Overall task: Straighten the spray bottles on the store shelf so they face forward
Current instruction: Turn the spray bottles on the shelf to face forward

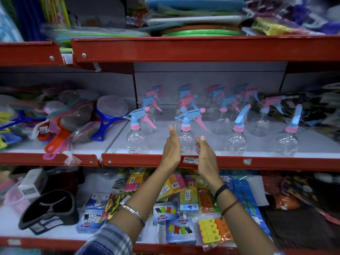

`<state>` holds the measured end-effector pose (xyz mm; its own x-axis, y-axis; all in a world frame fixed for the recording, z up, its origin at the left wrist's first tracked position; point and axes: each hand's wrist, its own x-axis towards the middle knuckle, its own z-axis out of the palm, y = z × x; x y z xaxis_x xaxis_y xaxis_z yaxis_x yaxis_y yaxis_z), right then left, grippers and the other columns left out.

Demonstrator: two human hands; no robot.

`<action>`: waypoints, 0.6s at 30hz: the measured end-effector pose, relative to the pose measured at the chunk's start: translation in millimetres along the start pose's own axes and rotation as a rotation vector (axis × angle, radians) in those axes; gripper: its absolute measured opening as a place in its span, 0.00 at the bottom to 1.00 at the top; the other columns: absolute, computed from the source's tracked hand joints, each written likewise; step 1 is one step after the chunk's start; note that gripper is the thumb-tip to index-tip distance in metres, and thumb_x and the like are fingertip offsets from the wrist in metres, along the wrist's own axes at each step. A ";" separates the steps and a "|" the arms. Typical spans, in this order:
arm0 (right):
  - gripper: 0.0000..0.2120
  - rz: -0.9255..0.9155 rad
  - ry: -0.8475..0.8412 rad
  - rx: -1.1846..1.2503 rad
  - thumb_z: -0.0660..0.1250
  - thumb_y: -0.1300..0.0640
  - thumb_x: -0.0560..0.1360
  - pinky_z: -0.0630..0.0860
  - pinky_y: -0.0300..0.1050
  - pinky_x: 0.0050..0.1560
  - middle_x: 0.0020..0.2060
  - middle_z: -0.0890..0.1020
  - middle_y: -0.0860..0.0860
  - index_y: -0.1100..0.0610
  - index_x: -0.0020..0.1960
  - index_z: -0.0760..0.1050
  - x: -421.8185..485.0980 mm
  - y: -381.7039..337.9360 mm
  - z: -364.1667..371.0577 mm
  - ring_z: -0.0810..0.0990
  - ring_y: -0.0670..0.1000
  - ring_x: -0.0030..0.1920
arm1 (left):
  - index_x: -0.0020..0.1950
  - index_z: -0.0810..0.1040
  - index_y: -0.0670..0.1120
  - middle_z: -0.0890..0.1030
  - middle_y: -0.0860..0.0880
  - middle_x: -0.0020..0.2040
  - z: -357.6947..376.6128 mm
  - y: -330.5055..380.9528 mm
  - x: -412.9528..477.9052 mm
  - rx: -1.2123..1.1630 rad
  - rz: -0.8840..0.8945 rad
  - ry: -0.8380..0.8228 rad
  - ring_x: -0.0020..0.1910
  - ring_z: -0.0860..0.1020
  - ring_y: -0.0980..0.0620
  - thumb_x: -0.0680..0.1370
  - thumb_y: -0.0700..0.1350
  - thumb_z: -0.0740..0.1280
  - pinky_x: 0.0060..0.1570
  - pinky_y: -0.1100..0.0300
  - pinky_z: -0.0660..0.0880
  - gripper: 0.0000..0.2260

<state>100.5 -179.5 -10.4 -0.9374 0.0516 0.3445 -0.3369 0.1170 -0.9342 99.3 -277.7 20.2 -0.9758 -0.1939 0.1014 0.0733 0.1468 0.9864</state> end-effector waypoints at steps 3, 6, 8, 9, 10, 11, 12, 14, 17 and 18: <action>0.20 -0.111 0.091 0.049 0.46 0.39 0.78 0.69 0.39 0.57 0.55 0.77 0.45 0.45 0.56 0.74 -6.8 -0.1 -14.5 0.75 0.43 0.57 | 0.75 0.59 0.50 0.58 0.50 0.77 11.6 -6.4 -6.9 -0.005 0.093 0.164 0.75 0.58 0.49 0.75 0.66 0.39 0.71 0.52 0.54 0.34; 0.24 -0.320 0.269 0.023 0.47 0.43 0.77 0.71 0.42 0.58 0.56 0.78 0.50 0.54 0.58 0.75 -6.8 3.4 -43.8 0.76 0.46 0.59 | 0.72 0.61 0.53 0.56 0.55 0.75 32.7 -16.0 -24.8 -0.003 0.329 0.290 0.74 0.53 0.57 0.75 0.66 0.42 0.70 0.65 0.52 0.31; 0.22 -0.433 0.393 -0.027 0.47 0.45 0.78 0.70 0.39 0.57 0.53 0.77 0.50 0.56 0.56 0.75 1.0 10.1 -72.2 0.74 0.41 0.56 | 0.71 0.58 0.59 0.53 0.61 0.73 52.6 -15.6 -38.2 0.017 0.437 0.224 0.72 0.49 0.66 0.75 0.63 0.43 0.64 0.77 0.47 0.26; 0.23 -0.456 0.437 -0.057 0.47 0.45 0.78 0.69 0.37 0.57 0.53 0.76 0.51 0.58 0.56 0.75 6.8 13.2 -86.3 0.73 0.41 0.55 | 0.71 0.56 0.60 0.51 0.63 0.73 62.5 -13.7 -43.2 0.037 0.462 0.158 0.71 0.47 0.70 0.76 0.62 0.43 0.62 0.80 0.45 0.24; 0.26 -0.456 0.459 -0.084 0.47 0.43 0.78 0.67 0.34 0.57 0.54 0.74 0.53 0.59 0.57 0.74 12.5 15.4 -99.1 0.72 0.41 0.55 | 0.72 0.55 0.60 0.50 0.63 0.73 72.6 -11.7 -46.5 0.052 0.465 0.083 0.70 0.46 0.72 0.76 0.62 0.43 0.62 0.80 0.44 0.24; 0.28 -0.418 0.456 -0.102 0.46 0.41 0.78 0.65 0.32 0.58 0.55 0.73 0.54 0.60 0.59 0.73 19.6 18.4 -110.1 0.70 0.42 0.55 | 0.73 0.55 0.58 0.50 0.62 0.74 82.8 -10.2 -47.8 0.060 0.441 0.005 0.71 0.46 0.71 0.77 0.62 0.43 0.63 0.78 0.44 0.25; 0.29 -0.342 0.431 -0.110 0.46 0.40 0.77 0.64 0.32 0.60 0.58 0.73 0.54 0.60 0.61 0.72 27.2 23.0 -119.4 0.69 0.42 0.57 | 0.74 0.55 0.55 0.50 0.60 0.76 92.8 -8.3 -47.6 0.059 0.390 -0.071 0.72 0.47 0.69 0.78 0.62 0.43 0.65 0.74 0.44 0.27; 0.34 -0.165 0.321 -0.080 0.45 0.36 0.74 0.63 0.42 0.68 0.65 0.71 0.53 0.57 0.68 0.67 40.9 29.9 -130.9 0.68 0.45 0.64 | 0.76 0.53 0.51 0.51 0.54 0.78 110.2 -3.5 -44.1 0.027 0.253 -0.174 0.73 0.51 0.63 0.74 0.66 0.41 0.67 0.67 0.48 0.33; 0.40 0.043 0.139 -0.047 0.45 0.29 0.71 0.58 0.51 0.73 0.74 0.62 0.51 0.53 0.74 0.59 51.0 24.9 -143.1 0.62 0.51 0.73 | 0.76 0.54 0.49 0.56 0.51 0.77 132.1 2.0 -43.5 0.011 0.147 -0.191 0.74 0.56 0.56 0.72 0.67 0.39 0.67 0.63 0.51 0.37; 0.38 0.098 0.078 -0.034 0.44 0.30 0.73 0.59 0.52 0.71 0.75 0.61 0.51 0.52 0.74 0.58 52.1 21.9 -144.9 0.60 0.53 0.74 | 0.75 0.55 0.49 0.58 0.51 0.77 137.1 2.5 -43.9 0.006 0.139 -0.167 0.73 0.57 0.55 0.74 0.65 0.39 0.67 0.63 0.51 0.34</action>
<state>57.1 -30.5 0.4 -0.9556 0.1411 0.2589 -0.2394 0.1410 -0.9606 114.0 -135.9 0.6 -0.9770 -0.0080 0.2129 0.2086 0.1672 0.9636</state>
